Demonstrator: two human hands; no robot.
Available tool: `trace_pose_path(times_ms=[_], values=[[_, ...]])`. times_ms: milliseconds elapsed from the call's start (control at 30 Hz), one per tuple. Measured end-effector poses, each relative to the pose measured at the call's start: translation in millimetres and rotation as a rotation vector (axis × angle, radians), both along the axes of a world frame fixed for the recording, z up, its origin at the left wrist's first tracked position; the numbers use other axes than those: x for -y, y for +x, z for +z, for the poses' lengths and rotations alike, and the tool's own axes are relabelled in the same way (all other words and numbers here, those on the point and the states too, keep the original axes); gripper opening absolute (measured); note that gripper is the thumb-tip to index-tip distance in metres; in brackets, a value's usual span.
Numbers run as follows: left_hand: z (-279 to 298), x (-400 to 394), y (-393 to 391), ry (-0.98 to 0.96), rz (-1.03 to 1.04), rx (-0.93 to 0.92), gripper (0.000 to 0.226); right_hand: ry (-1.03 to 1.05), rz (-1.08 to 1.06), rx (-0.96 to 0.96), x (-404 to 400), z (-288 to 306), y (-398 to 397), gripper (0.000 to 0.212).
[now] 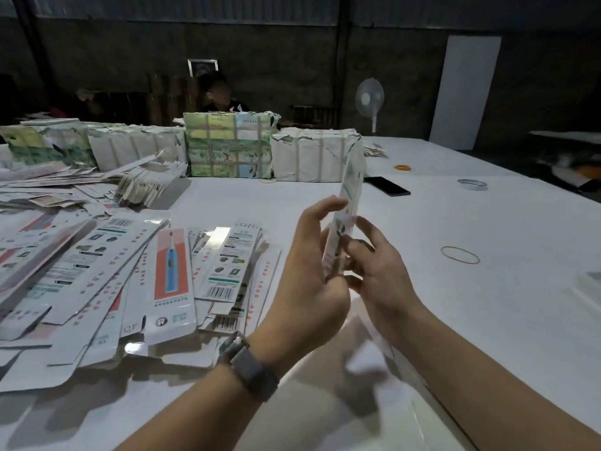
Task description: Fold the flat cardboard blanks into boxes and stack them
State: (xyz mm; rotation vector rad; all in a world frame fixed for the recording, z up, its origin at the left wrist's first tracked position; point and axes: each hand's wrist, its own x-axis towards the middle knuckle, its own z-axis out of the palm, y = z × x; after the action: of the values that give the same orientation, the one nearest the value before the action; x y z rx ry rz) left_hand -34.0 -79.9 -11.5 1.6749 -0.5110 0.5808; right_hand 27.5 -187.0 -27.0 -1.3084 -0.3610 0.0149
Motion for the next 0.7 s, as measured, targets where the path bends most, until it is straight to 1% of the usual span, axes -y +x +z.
trace_pose_path(times_ms=[67,100,200,233,300,367,467,533,700], values=[[0,-4,3,-0.160,-0.010,-0.067,0.067,-0.011,-0.014,0.000,3,0,1,0.042],[0,-6,5,-0.224,-0.003,-0.118,0.059,-0.029,-0.011,0.028,3,-1,0,0.041],[1,-11,11,-0.404,0.013,-0.316,0.025,-0.106,0.040,0.135,-3,-6,-7,0.034],[1,-13,12,-0.453,0.012,-0.370,0.028,-0.122,0.059,0.166,-4,-7,-10,0.033],[-1,-17,15,-0.555,-0.067,-0.479,0.053,-0.151,0.078,0.210,-7,-8,-13,0.032],[0,-20,15,-0.633,-0.153,-0.562,0.068,-0.194,0.073,0.255,-8,-9,-15,0.033],[2,-19,14,-0.601,-0.171,-0.580,0.071,-0.222,-0.011,0.290,-11,-11,-17,0.037],[-1,-16,14,-0.567,-0.166,-0.568,0.068,-0.190,-0.039,0.280,-14,-15,-19,0.037],[-3,-17,15,-0.530,-0.133,-0.585,0.071,-0.181,0.031,0.243,-17,-16,-24,0.029]])
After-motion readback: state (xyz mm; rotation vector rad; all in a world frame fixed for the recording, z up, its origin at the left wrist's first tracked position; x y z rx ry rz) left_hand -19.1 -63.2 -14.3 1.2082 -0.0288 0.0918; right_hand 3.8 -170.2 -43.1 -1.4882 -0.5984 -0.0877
